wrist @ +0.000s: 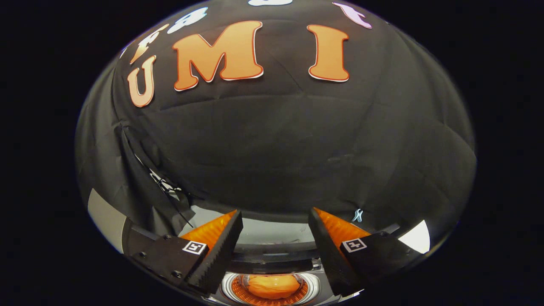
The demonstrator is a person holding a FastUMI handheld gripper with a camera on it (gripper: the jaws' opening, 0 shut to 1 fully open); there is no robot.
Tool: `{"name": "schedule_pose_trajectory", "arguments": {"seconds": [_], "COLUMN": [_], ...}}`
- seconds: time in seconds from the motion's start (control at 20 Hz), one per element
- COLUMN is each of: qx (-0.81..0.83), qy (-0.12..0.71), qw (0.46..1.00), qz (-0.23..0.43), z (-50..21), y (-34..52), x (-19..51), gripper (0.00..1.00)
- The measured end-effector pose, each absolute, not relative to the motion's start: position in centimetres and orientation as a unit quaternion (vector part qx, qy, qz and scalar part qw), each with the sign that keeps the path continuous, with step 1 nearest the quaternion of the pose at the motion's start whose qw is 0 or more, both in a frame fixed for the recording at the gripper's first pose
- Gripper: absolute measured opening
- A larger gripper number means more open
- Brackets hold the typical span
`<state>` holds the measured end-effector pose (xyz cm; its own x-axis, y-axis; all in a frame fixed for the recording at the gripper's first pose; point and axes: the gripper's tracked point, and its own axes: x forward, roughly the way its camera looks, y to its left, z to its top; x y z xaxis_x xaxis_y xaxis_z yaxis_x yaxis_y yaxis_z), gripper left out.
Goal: Put the clothes into the washing machine and then close the washing machine lid.
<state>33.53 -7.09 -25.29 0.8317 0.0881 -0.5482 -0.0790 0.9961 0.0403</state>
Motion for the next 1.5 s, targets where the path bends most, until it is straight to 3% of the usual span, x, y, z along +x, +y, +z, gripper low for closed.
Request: {"name": "schedule_pose_trajectory", "arguments": {"seconds": [1.05,1.5], "qx": [0.005,0.014], "qy": [0.242,0.288], "qw": [0.969,0.957], "qz": [0.040,0.024], "z": [-27.2,-34.1], "y": [-8.9,-10.8], "x": [20.9,12.5], "gripper": [1.00,1.00]}}
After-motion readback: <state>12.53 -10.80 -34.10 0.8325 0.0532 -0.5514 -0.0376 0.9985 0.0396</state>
